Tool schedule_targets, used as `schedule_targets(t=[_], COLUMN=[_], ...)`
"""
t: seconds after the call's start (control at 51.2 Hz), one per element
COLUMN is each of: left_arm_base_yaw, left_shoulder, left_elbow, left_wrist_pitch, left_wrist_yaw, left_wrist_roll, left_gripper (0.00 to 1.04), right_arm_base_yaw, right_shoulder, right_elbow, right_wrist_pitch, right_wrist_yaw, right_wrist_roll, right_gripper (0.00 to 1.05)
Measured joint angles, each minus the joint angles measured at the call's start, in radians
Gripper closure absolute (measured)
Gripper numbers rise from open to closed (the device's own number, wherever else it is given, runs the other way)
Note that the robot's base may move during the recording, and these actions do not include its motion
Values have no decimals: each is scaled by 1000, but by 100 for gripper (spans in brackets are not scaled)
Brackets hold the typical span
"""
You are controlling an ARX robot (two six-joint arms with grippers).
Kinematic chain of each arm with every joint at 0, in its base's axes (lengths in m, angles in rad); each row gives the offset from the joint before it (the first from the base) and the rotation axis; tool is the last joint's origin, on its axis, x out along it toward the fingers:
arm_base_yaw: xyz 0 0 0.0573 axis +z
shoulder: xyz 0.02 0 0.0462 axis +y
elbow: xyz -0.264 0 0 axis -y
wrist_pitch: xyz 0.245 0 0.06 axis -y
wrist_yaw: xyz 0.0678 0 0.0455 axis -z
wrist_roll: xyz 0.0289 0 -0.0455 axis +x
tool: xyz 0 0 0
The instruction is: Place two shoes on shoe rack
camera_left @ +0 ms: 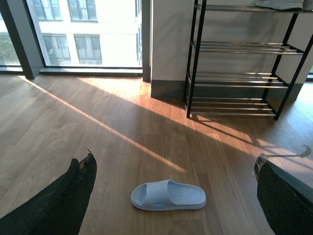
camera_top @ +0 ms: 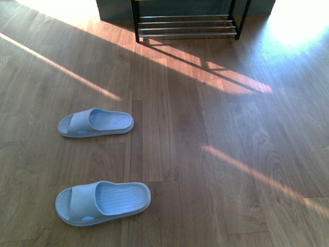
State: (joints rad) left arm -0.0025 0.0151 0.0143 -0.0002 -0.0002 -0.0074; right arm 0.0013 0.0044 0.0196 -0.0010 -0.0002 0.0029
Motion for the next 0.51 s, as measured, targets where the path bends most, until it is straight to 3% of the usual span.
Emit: schedule_targets(t=[0.02, 0.098, 0.137, 0.273, 0.508], left_arm_base_yaw=[0, 0, 0, 0, 0], left_shoulder=[0, 0, 0, 0, 0], left_elbow=[0, 0, 0, 0, 0], left_wrist_pitch=[0, 0, 0, 0, 0], left_wrist_yaw=[0, 0, 0, 0, 0], left_wrist_roll=[0, 0, 0, 0, 0], left_gripper=[9, 9, 9, 9, 9], right_arm_base_yaw=[-5, -84, -92, -94, -97], right_shoulder=[3, 83, 134, 212, 178], right_elbow=[1, 5, 5, 6, 3], right_wrist_pitch=[-2, 10, 43, 98, 60], right_wrist_yaw=[-21, -275, -338, -340, -344], right_wrist_roll=[-4, -45, -54, -72, -79], right_gripper=[9, 9, 9, 9, 9])
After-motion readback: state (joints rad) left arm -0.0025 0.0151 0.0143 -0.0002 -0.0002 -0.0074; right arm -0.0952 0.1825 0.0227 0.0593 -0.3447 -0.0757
